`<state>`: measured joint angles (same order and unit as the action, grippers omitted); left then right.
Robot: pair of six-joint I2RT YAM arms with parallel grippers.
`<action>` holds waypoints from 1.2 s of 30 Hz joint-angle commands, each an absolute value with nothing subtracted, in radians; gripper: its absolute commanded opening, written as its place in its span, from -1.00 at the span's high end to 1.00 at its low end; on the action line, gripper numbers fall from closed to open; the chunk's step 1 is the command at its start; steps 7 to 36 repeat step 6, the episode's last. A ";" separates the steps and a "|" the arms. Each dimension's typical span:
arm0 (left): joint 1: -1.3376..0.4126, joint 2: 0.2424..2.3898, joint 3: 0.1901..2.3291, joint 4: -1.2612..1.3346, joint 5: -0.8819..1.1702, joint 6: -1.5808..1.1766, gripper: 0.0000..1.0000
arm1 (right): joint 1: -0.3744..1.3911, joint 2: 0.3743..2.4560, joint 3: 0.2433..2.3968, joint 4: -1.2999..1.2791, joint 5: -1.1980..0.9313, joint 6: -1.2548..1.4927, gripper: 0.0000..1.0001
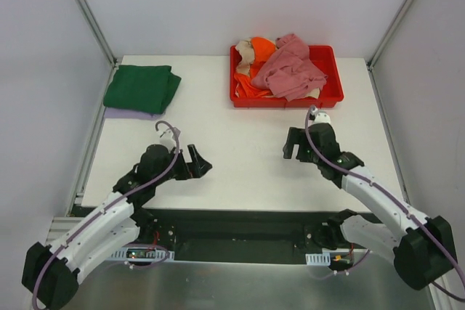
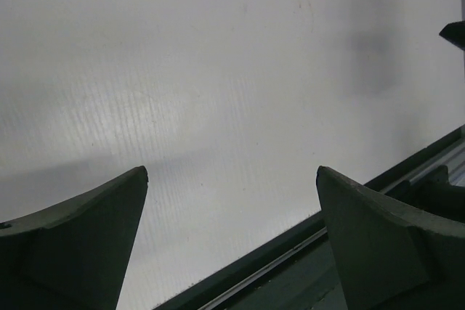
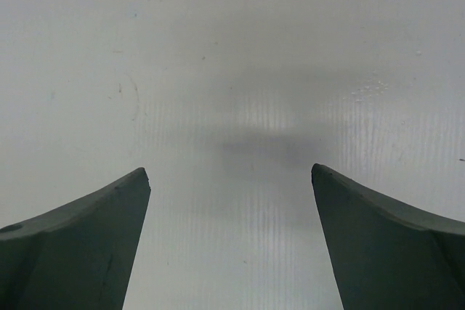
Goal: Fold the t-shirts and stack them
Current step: Put the neatly folded tshirt into the corner of the board with the left arm
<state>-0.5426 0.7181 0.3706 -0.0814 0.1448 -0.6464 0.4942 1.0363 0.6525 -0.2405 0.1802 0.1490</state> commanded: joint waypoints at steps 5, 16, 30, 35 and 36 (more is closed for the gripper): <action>-0.546 0.635 0.385 -0.101 0.074 -0.667 -0.98 | 0.491 0.827 0.549 -0.094 0.166 0.258 -0.92; -0.546 0.635 0.397 -0.113 0.061 -0.667 -0.98 | 0.491 0.815 0.549 -0.098 0.167 0.261 -0.91; -0.546 0.635 0.397 -0.113 0.061 -0.667 -0.98 | 0.491 0.815 0.549 -0.098 0.167 0.261 -0.91; -0.546 0.635 0.397 -0.113 0.061 -0.667 -0.98 | 0.491 0.815 0.549 -0.098 0.167 0.261 -0.91; -0.546 0.635 0.397 -0.113 0.061 -0.667 -0.98 | 0.491 0.815 0.549 -0.098 0.167 0.261 -0.91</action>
